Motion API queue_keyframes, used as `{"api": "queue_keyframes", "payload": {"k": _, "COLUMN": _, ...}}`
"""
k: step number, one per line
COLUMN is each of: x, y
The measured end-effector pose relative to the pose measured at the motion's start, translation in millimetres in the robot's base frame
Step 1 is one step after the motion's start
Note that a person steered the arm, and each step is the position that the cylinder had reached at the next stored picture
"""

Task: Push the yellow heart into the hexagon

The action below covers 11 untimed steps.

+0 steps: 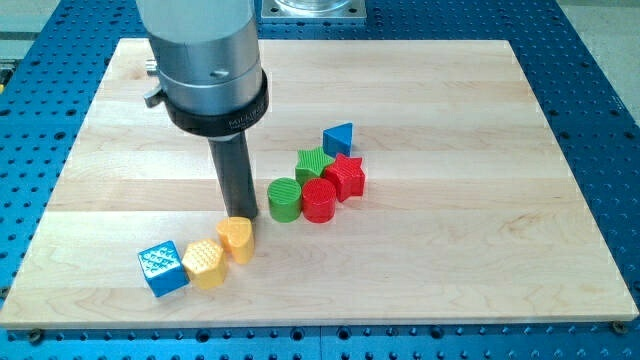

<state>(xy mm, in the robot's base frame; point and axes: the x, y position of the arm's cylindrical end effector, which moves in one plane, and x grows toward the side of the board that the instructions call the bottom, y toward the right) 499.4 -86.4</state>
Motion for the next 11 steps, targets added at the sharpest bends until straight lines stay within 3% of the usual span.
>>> {"api": "queue_keyframes", "payload": {"k": 2, "x": -5.5, "y": -22.3}}
{"api": "queue_keyframes", "payload": {"k": 11, "x": 41.1, "y": 23.3}}
